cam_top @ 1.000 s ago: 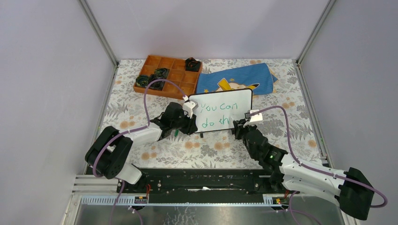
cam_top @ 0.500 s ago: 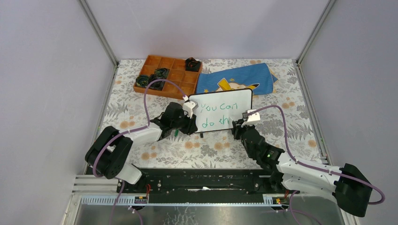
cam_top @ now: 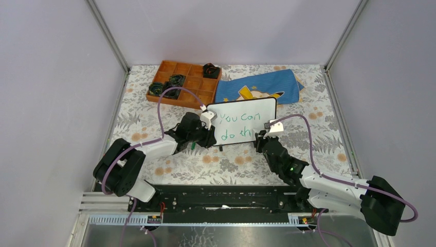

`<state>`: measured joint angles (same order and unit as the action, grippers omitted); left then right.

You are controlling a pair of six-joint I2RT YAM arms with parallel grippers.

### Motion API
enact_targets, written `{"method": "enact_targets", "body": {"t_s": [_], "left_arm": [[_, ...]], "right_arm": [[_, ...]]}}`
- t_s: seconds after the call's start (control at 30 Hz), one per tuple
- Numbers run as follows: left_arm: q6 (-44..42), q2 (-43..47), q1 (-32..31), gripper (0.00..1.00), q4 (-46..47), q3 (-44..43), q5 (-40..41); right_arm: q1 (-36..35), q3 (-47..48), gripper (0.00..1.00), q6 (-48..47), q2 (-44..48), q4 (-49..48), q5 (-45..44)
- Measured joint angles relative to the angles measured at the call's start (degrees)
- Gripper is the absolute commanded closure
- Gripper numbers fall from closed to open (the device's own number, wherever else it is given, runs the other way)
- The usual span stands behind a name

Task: Write a sentence on the whiteboard

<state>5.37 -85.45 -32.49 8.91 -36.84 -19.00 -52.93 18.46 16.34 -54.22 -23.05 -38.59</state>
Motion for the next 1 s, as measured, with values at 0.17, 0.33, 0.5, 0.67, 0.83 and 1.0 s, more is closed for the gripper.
{"method": "enact_targets", "body": {"t_s": [0.17, 0.33, 0.5, 0.67, 0.83, 1.0], "left_arm": [[0.0, 0.0, 0.0, 0.6, 0.0, 0.0, 0.0], [0.0, 0.0, 0.0, 0.6, 0.0, 0.0, 0.0], [0.0, 0.0, 0.0, 0.6, 0.0, 0.0, 0.0], [0.0, 0.0, 0.0, 0.6, 0.0, 0.0, 0.0], [0.0, 0.0, 0.0, 0.6, 0.0, 0.0, 0.0], [0.0, 0.0, 0.0, 0.6, 0.0, 0.0, 0.0]], "right_arm": [[0.8, 0.0, 1.0, 0.1, -0.6, -0.5, 0.0], [1.6, 0.0, 1.0, 0.4, -1.1, -0.7, 0.1], [2.1, 0.0, 1.0, 0.8, -1.3, -1.4, 0.2], [2.4, 0.0, 1.0, 1.2, -2.0, -2.0, 0.3], [2.4, 0.0, 1.0, 1.5, -2.5, -2.2, 0.4], [2.6, 0.1, 1.0, 1.7, -2.8, -2.1, 0.6]]}}
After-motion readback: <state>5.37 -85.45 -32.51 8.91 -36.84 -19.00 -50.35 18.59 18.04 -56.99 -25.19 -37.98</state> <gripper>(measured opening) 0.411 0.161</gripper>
